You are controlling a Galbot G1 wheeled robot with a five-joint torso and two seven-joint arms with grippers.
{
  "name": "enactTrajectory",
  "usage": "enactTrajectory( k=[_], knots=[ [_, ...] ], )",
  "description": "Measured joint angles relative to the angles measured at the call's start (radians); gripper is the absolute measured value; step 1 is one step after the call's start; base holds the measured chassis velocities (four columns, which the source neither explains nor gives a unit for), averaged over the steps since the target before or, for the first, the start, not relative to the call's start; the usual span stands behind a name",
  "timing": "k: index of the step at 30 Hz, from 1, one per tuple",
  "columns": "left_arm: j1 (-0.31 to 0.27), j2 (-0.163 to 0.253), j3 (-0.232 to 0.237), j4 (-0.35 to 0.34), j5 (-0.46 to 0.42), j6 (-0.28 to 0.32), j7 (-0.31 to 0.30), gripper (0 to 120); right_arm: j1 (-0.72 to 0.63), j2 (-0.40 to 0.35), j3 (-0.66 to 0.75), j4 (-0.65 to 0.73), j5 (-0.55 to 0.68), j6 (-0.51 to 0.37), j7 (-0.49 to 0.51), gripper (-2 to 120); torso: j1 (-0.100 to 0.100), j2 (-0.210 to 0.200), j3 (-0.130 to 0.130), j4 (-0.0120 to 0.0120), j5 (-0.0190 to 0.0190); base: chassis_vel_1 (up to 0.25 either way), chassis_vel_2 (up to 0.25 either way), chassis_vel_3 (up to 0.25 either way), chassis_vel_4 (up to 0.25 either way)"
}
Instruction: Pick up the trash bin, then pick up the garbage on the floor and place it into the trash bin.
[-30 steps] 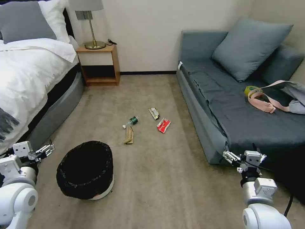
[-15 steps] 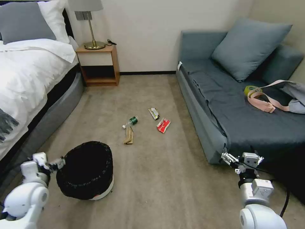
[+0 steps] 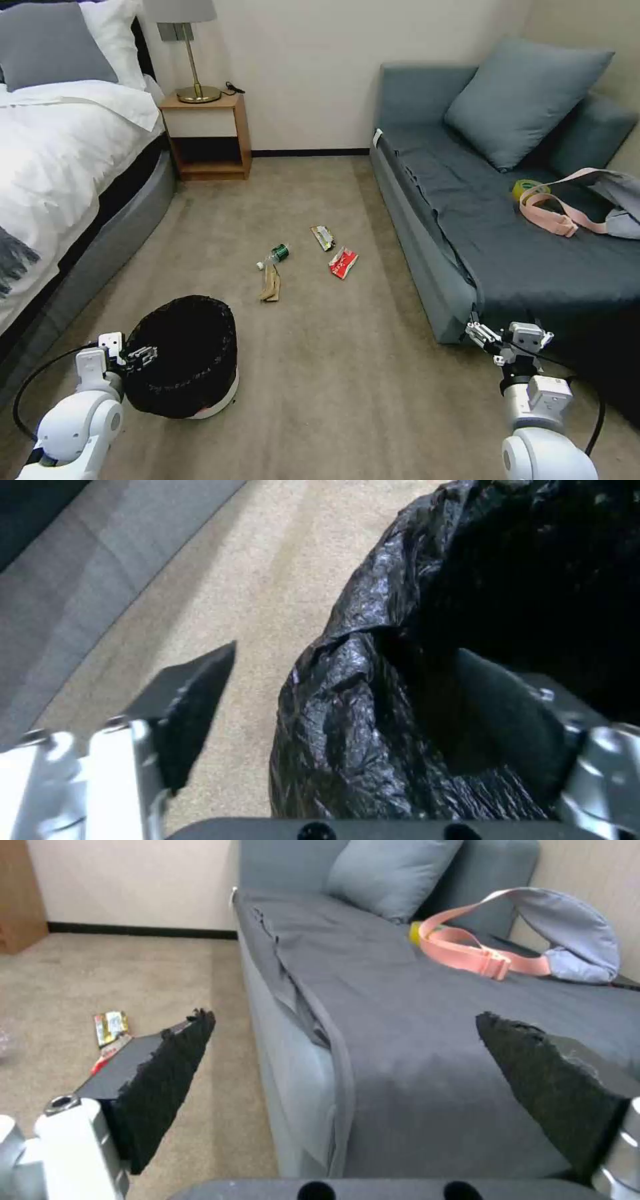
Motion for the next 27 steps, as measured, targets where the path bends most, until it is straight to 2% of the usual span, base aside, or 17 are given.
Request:
enactTrajectory(
  k=[3, 4, 7, 8, 12, 14, 16, 18, 20, 27],
  knots=[
    [0.0, 0.002, -0.005, 0.003, -0.004, -0.001, 0.003, 68, 0.0, 0.001, 0.001, -0.001, 0.0, 0.001, 0.001, 100, 0.0, 0.0, 0.0, 0.0, 0.0, 0.0, 0.0, 0.0, 0.0],
    [0.0, 0.002, -0.005, 0.003, -0.004, -0.001, 0.003, 68, 0.0, 0.001, 0.001, -0.001, 0.0, 0.001, 0.001, 100, 0.0, 0.0, 0.0, 0.0, 0.0, 0.0, 0.0, 0.0, 0.0],
    [0.005, 0.002, -0.009, 0.003, -0.007, -0.003, 0.013, 55, 0.0, 0.002, 0.002, -0.001, 0.0, 0.002, 0.002, 100, 0.0, 0.0, 0.0, 0.0, -0.0001, 0.0, 0.0, 0.0, 0.0],
    [0.005, 0.002, -0.009, 0.003, -0.007, -0.003, 0.013, 55, 0.0, 0.002, 0.002, -0.001, 0.0, 0.002, 0.002, 100, 0.0, 0.0, 0.0, 0.0, -0.0001, 0.0, 0.0, 0.0, 0.0],
    [0.011, -0.005, -0.01, 0.001, -0.005, -0.007, 0.017, 35, -0.003, 0.007, 0.001, 0.006, 0.001, 0.002, 0.002, 100, 0.0, 0.0, 0.0, 0.0, -0.0001, 0.0, 0.0, 0.0, 0.0],
    [0.012, -0.006, -0.01, 0.0, -0.005, -0.008, 0.017, 34, -0.004, 0.008, 0.0, 0.007, 0.001, 0.002, 0.002, 100, 0.0, 0.0, 0.0, 0.0, -0.0001, 0.0, 0.0, 0.0, 0.0],
    [0.014, -0.009, -0.011, -0.004, -0.002, -0.009, 0.017, 22, -0.007, 0.011, -0.002, 0.016, 0.001, 0.002, 0.002, 100, 0.0, 0.0, 0.0, 0.0, -0.0001, 0.0, 0.0, 0.0, 0.0],
    [0.015, -0.009, -0.012, -0.004, -0.002, -0.009, 0.017, 20, -0.007, 0.012, -0.003, 0.018, 0.001, 0.002, 0.002, 100, 0.0, 0.0, 0.0, 0.0, -0.0001, 0.0, 0.0, 0.0, 0.0],
    [0.016, -0.01, -0.014, -0.006, -0.002, -0.011, 0.02, 9, -0.009, 0.014, -0.003, 0.024, 0.001, 0.002, 0.002, 100, 0.0, 0.0, 0.0, 0.0, -0.0001, 0.0, 0.0, 0.0, 0.0],
    [0.022, -0.016, -0.02, -0.008, -0.004, -0.025, 0.028, 6, -0.014, 0.016, -0.005, 0.038, 0.001, 0.002, 0.002, 100, 0.0, 0.0, 0.0, 0.0, -0.0002, 0.0, 0.0, 0.0, 0.0]
  ],
)
